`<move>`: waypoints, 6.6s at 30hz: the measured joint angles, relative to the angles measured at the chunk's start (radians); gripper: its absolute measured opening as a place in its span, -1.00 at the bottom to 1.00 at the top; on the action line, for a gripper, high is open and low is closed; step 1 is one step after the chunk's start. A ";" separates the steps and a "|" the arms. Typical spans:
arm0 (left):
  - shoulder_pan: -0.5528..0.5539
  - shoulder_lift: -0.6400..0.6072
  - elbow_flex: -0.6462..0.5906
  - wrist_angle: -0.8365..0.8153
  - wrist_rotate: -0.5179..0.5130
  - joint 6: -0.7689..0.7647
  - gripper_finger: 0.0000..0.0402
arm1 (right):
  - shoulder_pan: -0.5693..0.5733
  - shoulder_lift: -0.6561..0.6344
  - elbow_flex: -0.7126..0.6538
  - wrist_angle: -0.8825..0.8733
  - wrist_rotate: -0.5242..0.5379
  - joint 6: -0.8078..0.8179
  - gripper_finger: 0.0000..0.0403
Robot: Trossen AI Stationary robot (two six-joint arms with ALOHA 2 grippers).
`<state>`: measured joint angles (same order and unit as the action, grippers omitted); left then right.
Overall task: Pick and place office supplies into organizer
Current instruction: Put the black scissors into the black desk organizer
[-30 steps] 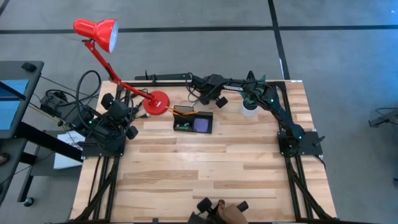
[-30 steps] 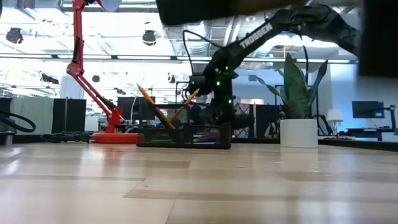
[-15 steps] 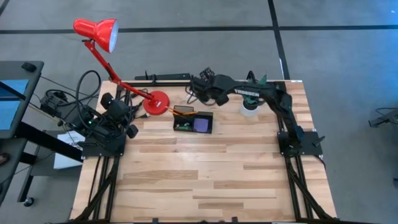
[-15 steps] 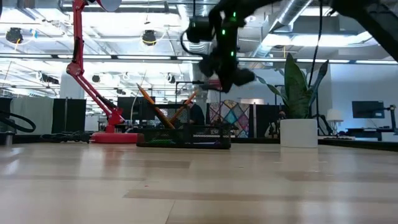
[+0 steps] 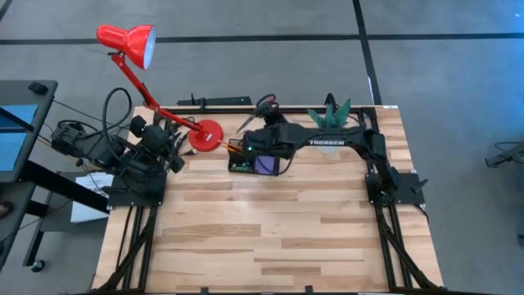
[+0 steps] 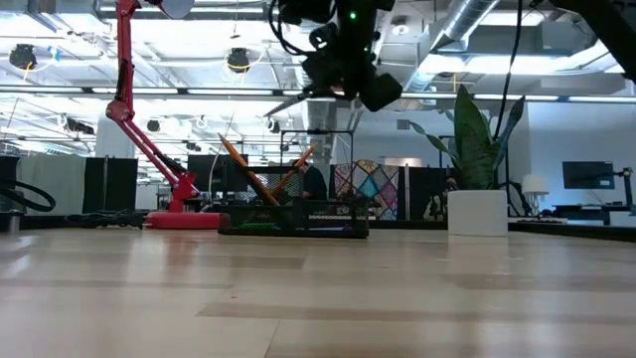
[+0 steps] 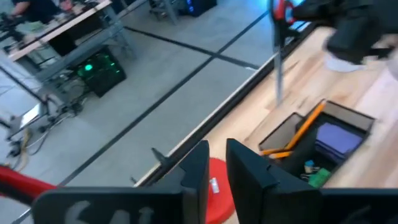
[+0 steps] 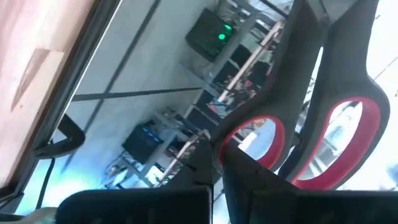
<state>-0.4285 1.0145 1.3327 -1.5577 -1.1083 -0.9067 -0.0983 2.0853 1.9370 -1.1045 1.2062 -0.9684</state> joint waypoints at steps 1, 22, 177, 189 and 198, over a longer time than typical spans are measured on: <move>0.018 0.000 0.000 0.002 0.003 0.010 -0.75 | 0.011 0.000 0.000 0.003 0.006 0.000 -1.00; 0.537 0.030 0.000 0.761 0.560 0.649 0.00 | 0.212 0.020 0.000 0.127 -0.010 -0.001 -1.00; 0.881 0.646 -0.911 3.071 1.309 0.871 -0.90 | 0.285 -0.494 -0.666 0.116 -0.315 1.299 -0.54; 0.881 0.689 -0.901 2.976 1.222 0.838 -0.79 | 0.285 -0.494 -0.666 0.120 -0.316 1.298 -0.54; 0.873 0.690 -0.901 2.855 1.226 0.805 -0.79 | 0.286 -0.494 -0.666 0.135 -0.318 1.299 -0.54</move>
<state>0.4443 1.7042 0.4320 1.2973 0.1177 -0.1013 0.1875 1.5913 1.2705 -0.9699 0.8879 0.3309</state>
